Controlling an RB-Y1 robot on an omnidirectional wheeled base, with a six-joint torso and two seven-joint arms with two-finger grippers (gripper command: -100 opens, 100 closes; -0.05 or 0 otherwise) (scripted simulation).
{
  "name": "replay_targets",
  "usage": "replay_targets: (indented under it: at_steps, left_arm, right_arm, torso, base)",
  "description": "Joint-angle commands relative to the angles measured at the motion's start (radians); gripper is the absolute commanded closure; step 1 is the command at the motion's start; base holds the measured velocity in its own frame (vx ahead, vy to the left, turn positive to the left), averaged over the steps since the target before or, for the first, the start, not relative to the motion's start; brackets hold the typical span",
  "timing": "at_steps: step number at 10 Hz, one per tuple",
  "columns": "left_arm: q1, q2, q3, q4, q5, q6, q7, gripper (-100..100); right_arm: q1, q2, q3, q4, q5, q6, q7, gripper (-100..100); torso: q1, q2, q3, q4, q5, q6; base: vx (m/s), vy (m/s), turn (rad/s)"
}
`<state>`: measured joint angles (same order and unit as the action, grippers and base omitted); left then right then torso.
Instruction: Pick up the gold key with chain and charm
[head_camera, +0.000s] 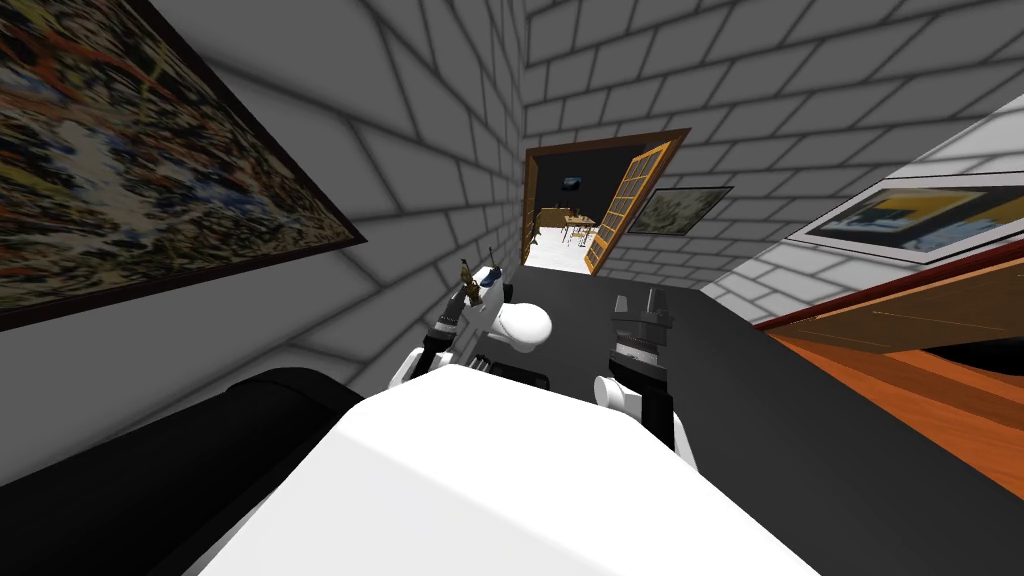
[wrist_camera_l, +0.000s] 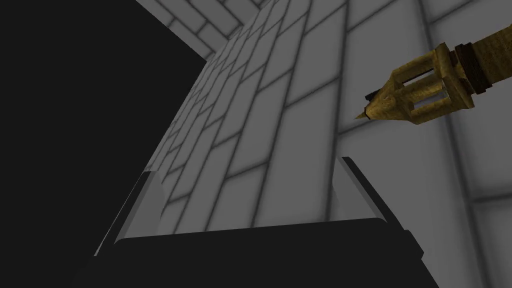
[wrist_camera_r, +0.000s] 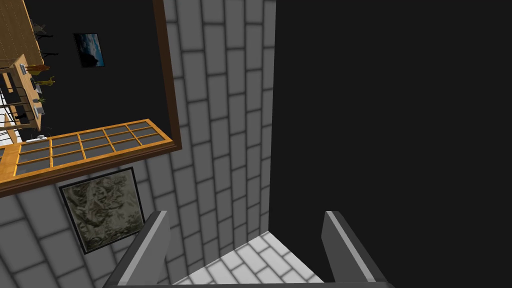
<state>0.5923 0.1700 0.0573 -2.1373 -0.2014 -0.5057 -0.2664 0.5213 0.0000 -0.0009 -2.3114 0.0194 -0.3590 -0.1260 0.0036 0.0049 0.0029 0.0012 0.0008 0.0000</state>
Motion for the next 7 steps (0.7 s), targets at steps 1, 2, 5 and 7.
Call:
replay_targets:
  at_steps: [1,2,5,7]
  left_arm:
    - [0.007,0.007,0.004,0.034,-0.043,0.015,-0.021,-100]
    - [0.012,0.012,0.008,0.052,-0.066,0.024,-0.031,-100]
    - [0.022,0.03,0.021,0.1,-0.129,0.05,-0.059,-100]
    - [0.025,0.041,0.03,0.127,-0.166,0.068,-0.076,-100]
  right_arm:
    - [0.0,0.0,0.0,0.0,0.0,0.0,0.0,0]
    - [0.0,0.0,0.0,0.0,0.0,0.0,0.0,0]
    - [0.0,0.0,0.0,0.0,0.0,0.0,0.0,0]
    - [0.0,0.0,0.0,0.0,0.0,0.0,0.0,0]
  torso:
    - [0.0,0.0,0.0,0.0,0.0,0.0]
    - [0.0,0.0,0.0,0.0,0.0,0.0]
    - [-0.001,-0.002,-0.001,0.0,0.0,0.0]
    - [-0.002,-0.003,-0.002,-0.001,0.0,0.0]
  base:
    - [-0.07,0.042,-0.028]
    - [-0.057,0.041,-0.029]
    - [-0.041,0.033,-0.039]
    - [-0.02,0.02,-0.049]
